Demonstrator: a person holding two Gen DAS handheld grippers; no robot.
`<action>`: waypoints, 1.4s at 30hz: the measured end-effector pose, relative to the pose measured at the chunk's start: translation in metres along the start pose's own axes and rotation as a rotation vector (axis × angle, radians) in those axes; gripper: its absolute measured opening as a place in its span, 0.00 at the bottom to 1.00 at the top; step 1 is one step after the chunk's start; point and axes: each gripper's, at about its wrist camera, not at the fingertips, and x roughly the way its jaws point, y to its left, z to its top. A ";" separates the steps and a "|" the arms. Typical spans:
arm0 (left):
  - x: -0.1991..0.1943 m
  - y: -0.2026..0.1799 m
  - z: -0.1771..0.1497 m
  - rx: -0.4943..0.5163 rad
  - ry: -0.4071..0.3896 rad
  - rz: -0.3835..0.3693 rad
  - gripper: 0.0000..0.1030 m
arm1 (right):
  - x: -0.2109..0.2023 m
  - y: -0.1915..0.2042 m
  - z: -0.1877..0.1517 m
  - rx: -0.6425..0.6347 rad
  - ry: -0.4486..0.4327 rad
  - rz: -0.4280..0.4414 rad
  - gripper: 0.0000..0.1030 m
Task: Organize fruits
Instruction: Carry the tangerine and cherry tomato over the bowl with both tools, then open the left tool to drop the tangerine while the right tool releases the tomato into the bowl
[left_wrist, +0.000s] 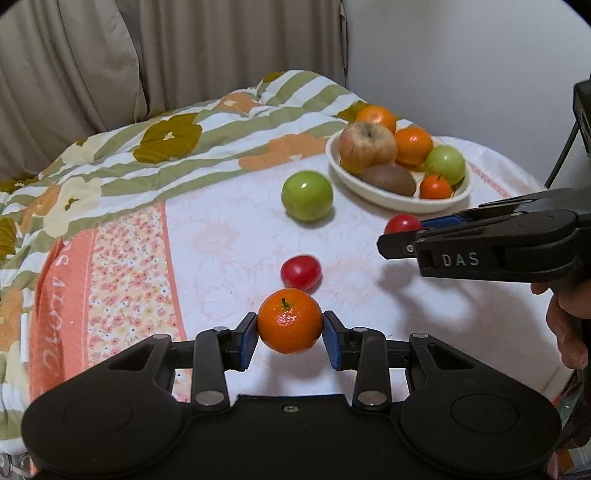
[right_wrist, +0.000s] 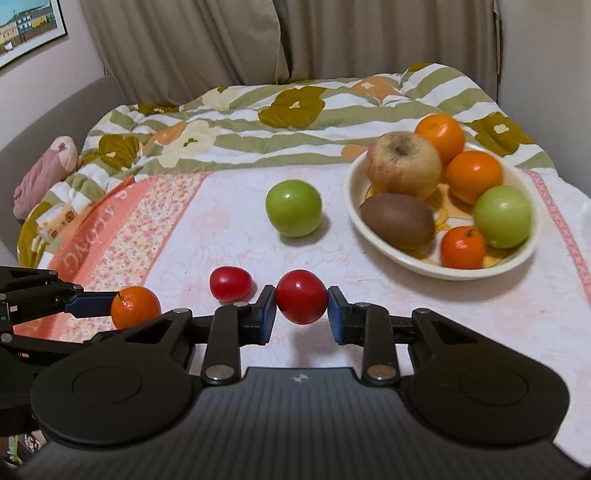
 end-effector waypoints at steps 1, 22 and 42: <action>-0.003 -0.003 0.003 -0.003 -0.002 0.004 0.40 | -0.005 -0.003 0.001 0.001 -0.002 0.002 0.43; 0.012 -0.105 0.106 -0.072 -0.068 -0.009 0.40 | -0.071 -0.133 0.063 -0.037 -0.051 -0.010 0.43; 0.127 -0.152 0.158 -0.032 0.028 0.055 0.40 | -0.004 -0.215 0.096 -0.049 0.002 0.035 0.43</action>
